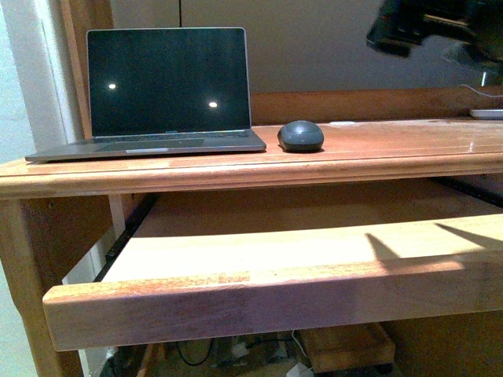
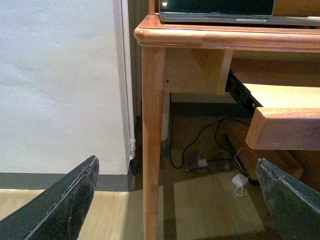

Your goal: Place mouse

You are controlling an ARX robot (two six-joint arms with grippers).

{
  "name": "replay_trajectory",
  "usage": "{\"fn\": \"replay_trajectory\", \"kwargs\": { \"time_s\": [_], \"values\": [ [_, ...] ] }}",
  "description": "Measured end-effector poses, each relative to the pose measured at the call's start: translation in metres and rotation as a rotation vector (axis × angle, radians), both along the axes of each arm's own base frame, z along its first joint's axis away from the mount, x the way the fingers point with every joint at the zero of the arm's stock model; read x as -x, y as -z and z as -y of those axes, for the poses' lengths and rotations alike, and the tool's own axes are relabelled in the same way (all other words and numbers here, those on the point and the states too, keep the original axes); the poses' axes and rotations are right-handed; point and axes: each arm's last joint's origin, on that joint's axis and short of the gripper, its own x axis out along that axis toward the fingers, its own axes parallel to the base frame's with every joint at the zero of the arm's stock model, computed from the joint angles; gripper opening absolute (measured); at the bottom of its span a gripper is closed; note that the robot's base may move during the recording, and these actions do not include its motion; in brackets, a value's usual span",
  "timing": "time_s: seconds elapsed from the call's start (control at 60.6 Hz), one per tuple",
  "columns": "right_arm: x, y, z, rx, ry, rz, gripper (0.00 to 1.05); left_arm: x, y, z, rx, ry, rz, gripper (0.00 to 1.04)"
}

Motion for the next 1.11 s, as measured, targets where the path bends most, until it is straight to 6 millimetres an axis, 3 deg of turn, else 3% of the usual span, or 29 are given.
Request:
{"fn": "replay_trajectory", "kwargs": {
  "time_s": [0.264,0.479,0.66,0.842,1.106],
  "values": [
    [0.083,0.08,0.064,0.027,-0.19,-0.094,0.97,0.0,0.0,0.0,0.0,0.0,0.0,0.97],
    [0.11,0.148,0.084,0.138,-0.186,-0.231,0.97,0.0,0.0,0.0,0.0,0.0,0.0,0.97],
    [0.101,0.165,0.076,0.195,-0.154,-0.236,0.97,0.0,0.0,0.0,0.0,0.0,0.0,0.97],
    [0.079,0.164,0.057,0.203,-0.116,-0.206,0.97,0.0,0.0,0.0,0.0,0.0,0.0,0.97],
    [0.013,0.161,0.021,0.194,0.007,-0.185,0.97,0.0,0.0,0.0,0.0,0.0,0.0,0.97]
  ]
}}
